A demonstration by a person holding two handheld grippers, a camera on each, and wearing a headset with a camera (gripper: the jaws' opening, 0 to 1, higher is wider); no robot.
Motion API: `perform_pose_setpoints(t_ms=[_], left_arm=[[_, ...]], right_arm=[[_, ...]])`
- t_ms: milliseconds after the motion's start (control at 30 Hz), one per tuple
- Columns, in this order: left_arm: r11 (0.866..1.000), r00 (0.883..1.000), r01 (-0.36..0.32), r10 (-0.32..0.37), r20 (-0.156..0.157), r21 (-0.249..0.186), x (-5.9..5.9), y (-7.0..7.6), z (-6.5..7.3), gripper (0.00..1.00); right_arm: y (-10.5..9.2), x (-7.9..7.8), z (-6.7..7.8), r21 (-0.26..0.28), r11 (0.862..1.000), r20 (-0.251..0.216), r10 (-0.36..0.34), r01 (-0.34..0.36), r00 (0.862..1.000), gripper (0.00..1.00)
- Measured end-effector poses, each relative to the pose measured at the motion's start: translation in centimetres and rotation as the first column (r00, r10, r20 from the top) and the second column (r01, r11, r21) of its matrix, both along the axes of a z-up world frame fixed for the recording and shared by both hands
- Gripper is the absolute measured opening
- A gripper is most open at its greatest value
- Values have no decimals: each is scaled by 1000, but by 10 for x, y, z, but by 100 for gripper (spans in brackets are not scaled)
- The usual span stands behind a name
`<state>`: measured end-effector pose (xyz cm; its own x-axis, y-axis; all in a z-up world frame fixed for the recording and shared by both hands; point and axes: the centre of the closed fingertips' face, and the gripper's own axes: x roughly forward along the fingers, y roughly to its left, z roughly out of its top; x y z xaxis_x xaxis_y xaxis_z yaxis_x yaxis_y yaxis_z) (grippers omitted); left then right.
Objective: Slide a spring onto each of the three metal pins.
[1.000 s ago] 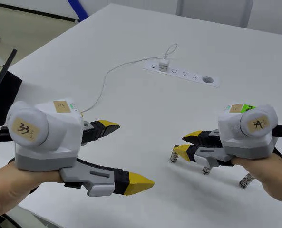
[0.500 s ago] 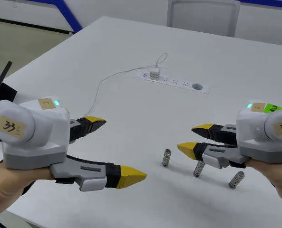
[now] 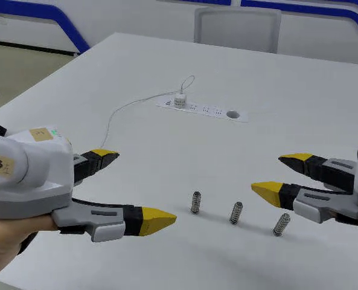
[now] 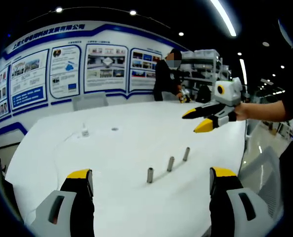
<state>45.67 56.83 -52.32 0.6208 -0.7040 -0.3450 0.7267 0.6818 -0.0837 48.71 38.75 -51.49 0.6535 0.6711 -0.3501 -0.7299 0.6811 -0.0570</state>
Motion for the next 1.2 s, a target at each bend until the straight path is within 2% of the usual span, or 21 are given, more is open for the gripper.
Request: perform_pose_setpoints(t_ms=[333, 400, 467, 500, 600, 833, 1000, 1200], left_arm=[[1000, 1000, -13, 13, 7, 9, -1, 2, 2, 100], [1000, 996, -16, 15, 91, 11, 4, 2, 11, 100], [1000, 997, -8, 8, 75, 0, 1, 1, 12, 100], [1000, 998, -4, 4, 57, -9, 1, -1, 11, 100], [1000, 999, 0, -1, 54, 12, 1, -2, 7, 100], [1000, 1000, 5, -5, 29, 14, -2, -7, 0, 100], [1000, 1000, 8, -8, 18, 14, -4, -7, -3, 100], [1000, 1000, -3, 3, 23, -8, -1, -6, 1, 100]], right_arm=[[-32, -21, 0, 17, 998, 3, -57, 57, 998, 57], [-37, -25, -1, 17, 998, 2, -63, 63, 998, 59], [-45, -30, -2, 15, 997, 1, -79, 79, 997, 61], [-50, -32, -3, 13, 996, -1, -89, 89, 996, 62], [-63, -36, -4, 17, 992, -6, -121, 121, 993, 64], [-80, -48, -5, 20, 982, 2, -186, 186, 982, 74], [-83, -57, -15, 23, 977, -16, -213, 213, 977, 80], [-75, -66, -22, 18, 978, -34, -206, 207, 978, 84]])
